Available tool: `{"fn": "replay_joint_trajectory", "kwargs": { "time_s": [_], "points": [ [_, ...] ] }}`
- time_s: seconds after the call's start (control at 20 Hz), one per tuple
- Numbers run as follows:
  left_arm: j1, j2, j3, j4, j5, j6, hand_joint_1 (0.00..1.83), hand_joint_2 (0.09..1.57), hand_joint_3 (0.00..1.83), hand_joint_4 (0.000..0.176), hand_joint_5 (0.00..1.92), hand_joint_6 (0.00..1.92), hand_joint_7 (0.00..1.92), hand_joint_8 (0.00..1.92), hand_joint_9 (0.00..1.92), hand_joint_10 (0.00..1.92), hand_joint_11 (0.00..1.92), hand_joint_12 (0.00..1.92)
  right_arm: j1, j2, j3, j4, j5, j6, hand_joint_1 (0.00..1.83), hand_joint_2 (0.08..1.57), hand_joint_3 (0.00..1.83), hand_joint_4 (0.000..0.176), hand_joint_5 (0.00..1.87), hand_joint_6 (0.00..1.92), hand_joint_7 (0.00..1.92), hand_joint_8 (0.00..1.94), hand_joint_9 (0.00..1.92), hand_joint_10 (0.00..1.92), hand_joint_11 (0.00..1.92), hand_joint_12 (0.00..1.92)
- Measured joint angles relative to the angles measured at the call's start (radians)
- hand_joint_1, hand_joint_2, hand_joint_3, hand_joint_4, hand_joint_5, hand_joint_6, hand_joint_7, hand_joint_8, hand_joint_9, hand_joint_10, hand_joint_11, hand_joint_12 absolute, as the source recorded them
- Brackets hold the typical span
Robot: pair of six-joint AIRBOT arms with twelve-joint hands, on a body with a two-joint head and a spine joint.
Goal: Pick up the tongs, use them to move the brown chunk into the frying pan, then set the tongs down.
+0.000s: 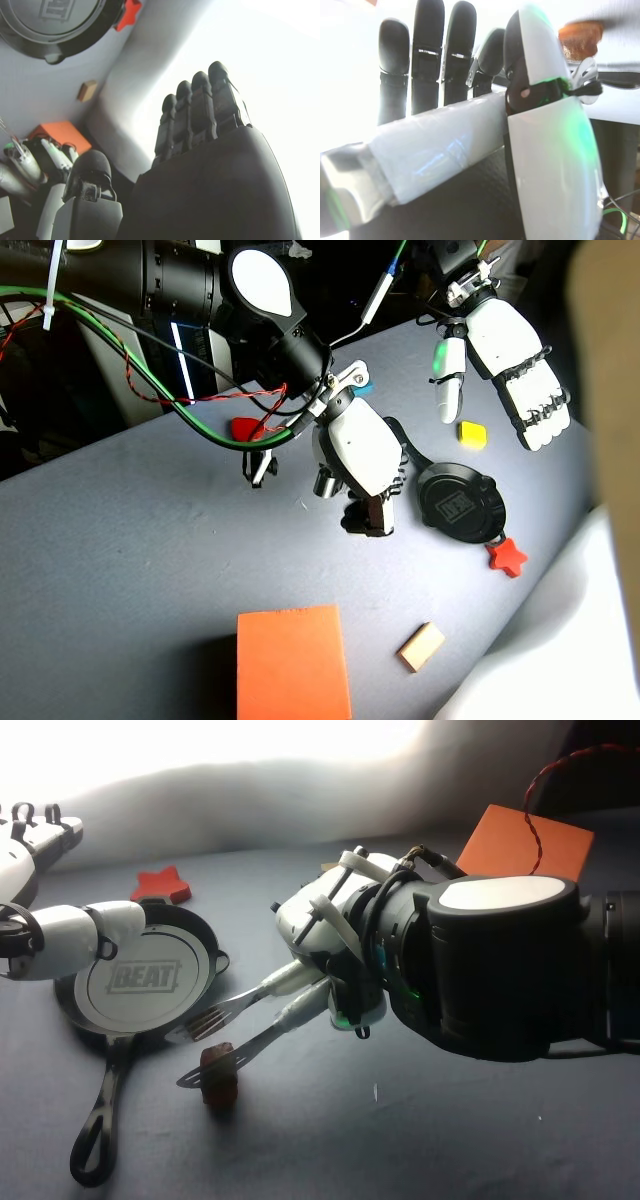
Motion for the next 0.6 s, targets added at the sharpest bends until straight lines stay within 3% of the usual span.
{"fn": "replay_joint_trajectory", "kwargs": {
  "time_s": [0.45,0.5,0.6],
  "points": [
    [0.0,0.0,0.0,0.001,-0.001,0.0,0.0,1.25,0.0,0.0,0.07,0.0,0.1,0.0,0.05,0.0,0.0,0.08,-0.043,-0.008,0.018,-0.02,0.003,0.015,1.2,1.14,0.0,0.014,0.88,1.17,0.98,0.96,0.97,0.59,0.57,1.5],
    [0.0,0.0,0.0,0.001,-0.002,0.0,0.0,1.25,0.0,0.0,0.08,0.01,0.1,0.0,0.05,0.0,0.0,0.08,-0.046,-0.008,0.018,-0.02,0.004,0.015,1.14,1.16,0.0,0.0,0.88,1.14,0.99,0.58,0.96,0.6,0.55,1.51],
    [0.0,0.0,0.0,0.0,-0.002,0.0,0.0,1.25,0.0,0.0,0.09,0.0,0.11,0.0,0.06,0.0,0.0,0.13,-0.056,-0.008,0.018,-0.016,0.008,0.016,1.14,1.16,0.0,0.0,0.9,1.1,1.12,0.22,0.98,0.58,0.57,1.48]
  ]
}}
